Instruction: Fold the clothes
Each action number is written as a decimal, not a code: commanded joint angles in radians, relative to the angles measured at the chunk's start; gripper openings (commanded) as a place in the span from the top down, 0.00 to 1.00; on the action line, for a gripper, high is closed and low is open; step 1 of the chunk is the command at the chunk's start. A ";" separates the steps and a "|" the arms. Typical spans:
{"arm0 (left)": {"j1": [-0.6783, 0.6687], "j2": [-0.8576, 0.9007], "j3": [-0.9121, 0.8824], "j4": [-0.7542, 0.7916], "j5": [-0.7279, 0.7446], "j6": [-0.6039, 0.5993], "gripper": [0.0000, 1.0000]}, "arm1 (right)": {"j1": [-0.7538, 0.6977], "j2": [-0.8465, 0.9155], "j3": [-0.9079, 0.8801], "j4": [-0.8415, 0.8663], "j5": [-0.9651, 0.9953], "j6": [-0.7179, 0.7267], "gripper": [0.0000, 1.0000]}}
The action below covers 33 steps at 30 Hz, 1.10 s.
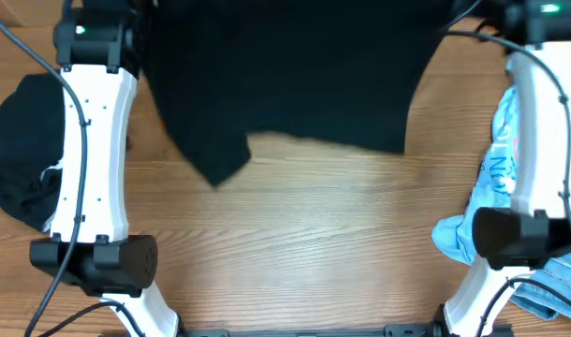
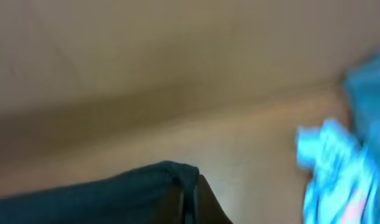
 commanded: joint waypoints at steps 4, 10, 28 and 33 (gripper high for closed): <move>0.029 -0.052 0.293 -0.388 0.121 0.091 0.96 | -0.057 -0.059 0.153 -0.272 -0.044 0.023 0.96; -0.027 0.117 0.203 -0.978 0.159 0.091 0.96 | -0.057 -0.002 -0.318 -0.444 -0.044 0.008 0.96; -0.082 0.119 -0.847 -0.887 0.305 0.107 0.96 | -0.069 -0.005 -0.949 -0.442 -0.035 0.047 0.96; -0.081 -0.116 -0.957 -0.826 0.147 -0.031 0.96 | -0.069 -0.014 -1.056 -0.381 -0.032 0.076 0.96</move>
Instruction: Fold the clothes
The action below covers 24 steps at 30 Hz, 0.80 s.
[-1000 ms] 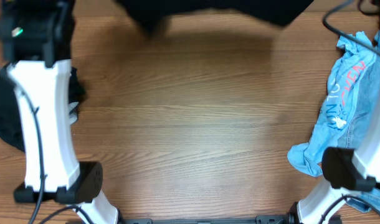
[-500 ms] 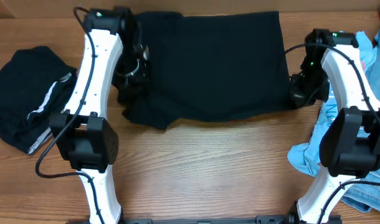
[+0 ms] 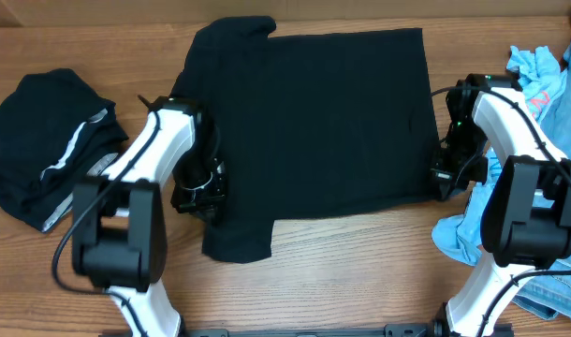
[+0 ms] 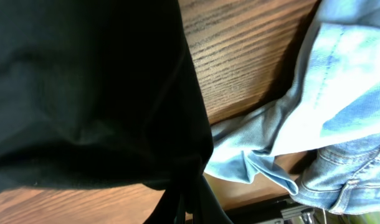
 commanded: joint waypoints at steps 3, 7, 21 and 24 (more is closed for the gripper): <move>0.000 -0.214 -0.014 0.162 -0.117 -0.111 0.96 | -0.005 -0.067 0.000 0.106 0.009 0.022 0.96; 0.005 -0.209 -0.014 0.367 -0.117 -0.140 0.96 | -0.005 -0.082 0.051 0.242 0.006 0.019 0.96; 0.085 -0.208 -0.014 0.780 -0.144 -0.268 0.92 | -0.004 -0.081 0.050 0.594 -0.106 0.015 0.96; 0.085 -0.188 -0.014 0.834 -0.158 -0.268 0.83 | -0.004 -0.081 0.050 0.610 -0.106 0.015 0.96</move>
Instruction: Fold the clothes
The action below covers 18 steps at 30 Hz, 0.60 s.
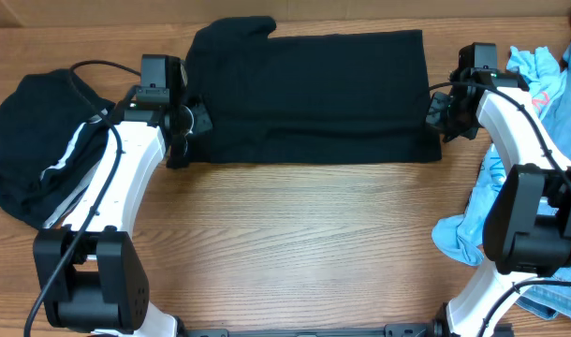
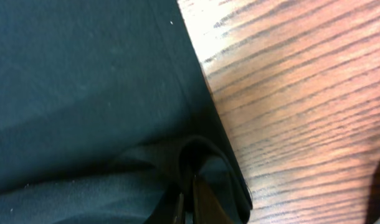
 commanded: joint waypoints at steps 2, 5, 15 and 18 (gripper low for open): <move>0.005 0.047 0.010 0.041 -0.046 -0.014 0.82 | -0.004 -0.032 0.024 0.011 -0.009 0.001 0.96; 0.006 0.098 0.010 0.054 -0.082 -0.015 0.68 | -0.004 -0.032 0.024 0.016 -0.008 0.001 0.52; 0.006 0.114 0.010 -0.150 -0.042 -0.014 0.57 | -0.004 -0.022 -0.023 0.020 -0.012 -0.022 0.41; 0.006 0.115 0.010 -0.188 -0.042 -0.014 0.53 | -0.004 0.018 -0.051 0.054 -0.012 -0.023 0.43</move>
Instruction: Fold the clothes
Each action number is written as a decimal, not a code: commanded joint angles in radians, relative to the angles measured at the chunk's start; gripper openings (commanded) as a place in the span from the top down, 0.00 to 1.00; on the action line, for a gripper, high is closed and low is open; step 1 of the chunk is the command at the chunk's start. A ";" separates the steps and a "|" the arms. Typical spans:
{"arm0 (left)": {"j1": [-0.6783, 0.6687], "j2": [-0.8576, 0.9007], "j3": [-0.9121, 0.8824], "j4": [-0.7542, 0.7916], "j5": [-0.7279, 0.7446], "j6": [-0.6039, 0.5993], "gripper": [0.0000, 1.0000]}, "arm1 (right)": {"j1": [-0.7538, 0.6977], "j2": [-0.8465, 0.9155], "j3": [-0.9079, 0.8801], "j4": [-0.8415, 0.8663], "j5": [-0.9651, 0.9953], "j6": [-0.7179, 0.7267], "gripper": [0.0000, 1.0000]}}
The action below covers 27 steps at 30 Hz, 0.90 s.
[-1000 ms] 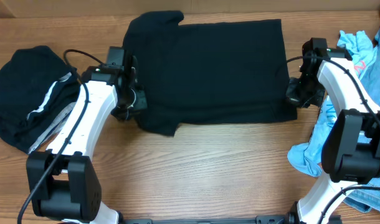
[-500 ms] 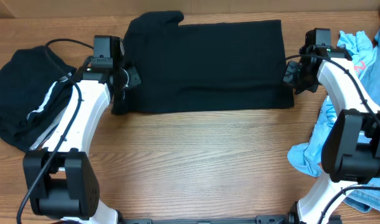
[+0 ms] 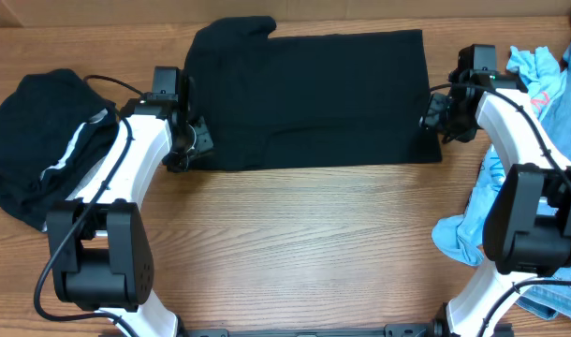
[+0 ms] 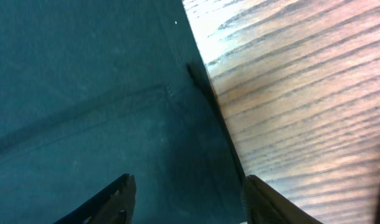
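A black shirt [image 3: 309, 98] lies folded in half across the back of the table, flat, with one sleeve sticking out at its far left corner. My right gripper [image 4: 187, 182] is open low over the shirt's right edge, and its fingertips [image 4: 124, 185] stand apart with only flat cloth beneath. In the overhead view the right gripper [image 3: 433, 124] sits at the shirt's right hem. My left gripper [image 3: 188, 152] is at the shirt's front left corner; its fingers look spread and hold no cloth.
A heap of black clothes with white trim [image 3: 37, 150] lies at the left. Light blue garments [image 3: 534, 70] sit at the right edge, with more blue cloth [image 3: 454, 234] and jeans [image 3: 548, 285] at the front right. Bare wooden table [image 3: 304, 243] stretches in front of the shirt.
My right gripper, shut on a fold of the shirt's edge before, is now open and the cloth lies flat. The left gripper has moved slightly toward the front at the left corner.
The shirt first hung lifted high between both arms. Then it lay spread flat with both grippers at its front corners. Then it was folded in half toward the back with the grippers holding the edge. Now it rests folded and released.
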 commanded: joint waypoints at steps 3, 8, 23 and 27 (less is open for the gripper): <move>0.004 0.007 0.008 0.009 0.012 -0.002 0.50 | -0.004 0.056 -0.021 0.010 -0.006 -0.014 0.42; 0.005 0.041 0.008 0.070 0.008 -0.002 0.47 | -0.004 0.093 -0.023 0.006 -0.006 -0.015 0.43; 0.121 0.188 0.008 0.005 -0.372 -0.002 0.48 | -0.004 0.093 -0.024 -0.018 -0.005 -0.041 0.42; 0.146 0.188 0.008 -0.007 -0.287 0.043 0.37 | -0.004 0.093 -0.024 -0.036 -0.008 -0.041 0.42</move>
